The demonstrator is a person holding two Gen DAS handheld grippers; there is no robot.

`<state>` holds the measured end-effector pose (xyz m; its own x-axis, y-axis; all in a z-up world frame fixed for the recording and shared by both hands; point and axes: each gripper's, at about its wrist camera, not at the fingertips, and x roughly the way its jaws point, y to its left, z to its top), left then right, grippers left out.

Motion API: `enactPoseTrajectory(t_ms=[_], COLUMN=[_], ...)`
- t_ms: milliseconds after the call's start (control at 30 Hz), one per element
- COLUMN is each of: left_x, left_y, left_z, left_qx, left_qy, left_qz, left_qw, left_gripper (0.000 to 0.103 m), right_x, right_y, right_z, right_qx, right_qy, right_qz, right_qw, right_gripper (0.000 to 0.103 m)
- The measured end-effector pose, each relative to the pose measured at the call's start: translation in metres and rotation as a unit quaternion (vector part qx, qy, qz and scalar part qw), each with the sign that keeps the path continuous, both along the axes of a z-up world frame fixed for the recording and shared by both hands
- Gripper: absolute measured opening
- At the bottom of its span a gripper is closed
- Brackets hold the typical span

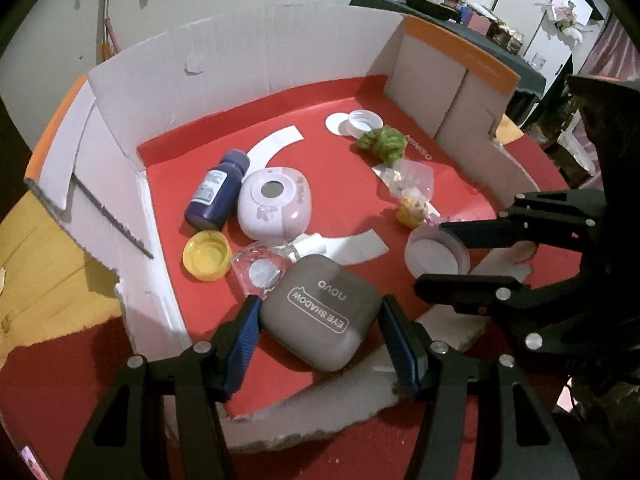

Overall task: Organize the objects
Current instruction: 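Carry the grey case and round lid into the box and lower them with both tools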

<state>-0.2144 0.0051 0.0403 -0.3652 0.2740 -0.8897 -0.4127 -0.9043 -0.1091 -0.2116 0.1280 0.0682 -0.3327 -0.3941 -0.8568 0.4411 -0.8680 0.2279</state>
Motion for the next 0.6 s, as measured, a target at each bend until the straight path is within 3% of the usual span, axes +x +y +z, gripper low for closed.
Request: enactPoseTrajectory(t_ms=[300,600], left_x=[-0.004,-0.001], left_y=[0.008,0.005], left_z=[-0.011,-0.010], left_qx=[-0.026,-0.018], left_qy=[0.030,0.038], left_qz=[0.018,0.024], left_qw=[0.9990,0.9988], left_gripper=[0.062,0.062], right_x=[-0.010,-0.010], right_y=[0.008,0.006], right_z=[-0.009,-0.009], right_qx=[0.040,0.051], right_qy=[0.019,0.029], right_qz=[-0.024,-0.022], right_qw=[0.999,0.998], right_gripper=[0.039,0.039])
